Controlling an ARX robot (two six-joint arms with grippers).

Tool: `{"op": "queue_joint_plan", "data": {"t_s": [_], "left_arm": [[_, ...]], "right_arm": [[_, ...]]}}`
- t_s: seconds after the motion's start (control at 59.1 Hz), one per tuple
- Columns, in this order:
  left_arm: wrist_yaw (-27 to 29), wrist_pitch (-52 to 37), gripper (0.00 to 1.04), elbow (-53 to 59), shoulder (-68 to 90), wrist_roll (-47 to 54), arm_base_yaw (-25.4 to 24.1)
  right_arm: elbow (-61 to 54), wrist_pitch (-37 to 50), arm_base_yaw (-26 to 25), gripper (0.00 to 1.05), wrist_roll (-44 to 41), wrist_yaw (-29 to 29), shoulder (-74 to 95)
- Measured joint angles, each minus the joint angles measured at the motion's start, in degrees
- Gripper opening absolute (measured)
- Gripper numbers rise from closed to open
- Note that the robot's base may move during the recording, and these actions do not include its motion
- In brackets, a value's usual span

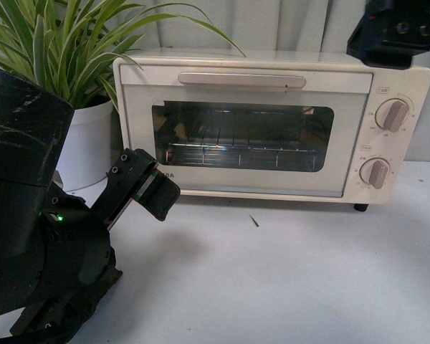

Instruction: Open oven

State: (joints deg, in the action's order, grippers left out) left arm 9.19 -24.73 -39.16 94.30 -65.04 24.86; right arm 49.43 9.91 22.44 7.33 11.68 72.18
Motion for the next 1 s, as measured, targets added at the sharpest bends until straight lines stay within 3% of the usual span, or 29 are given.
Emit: {"op": "queue_joint_plan", "data": {"t_s": [0.389, 0.998], "left_arm": [[-0.42, -0.02, 0.98, 0.17, -0.15, -0.44, -0.39], [-1.11, -0.63, 0.98, 0.70, -0.42, -1.27, -0.94]], "right_arm": [[13.68, -6.10, 0.81, 0.95, 5.68, 4.61, 13.88], [19.08, -8.04, 1.86, 0.95, 7.63, 7.45, 19.96]]}}
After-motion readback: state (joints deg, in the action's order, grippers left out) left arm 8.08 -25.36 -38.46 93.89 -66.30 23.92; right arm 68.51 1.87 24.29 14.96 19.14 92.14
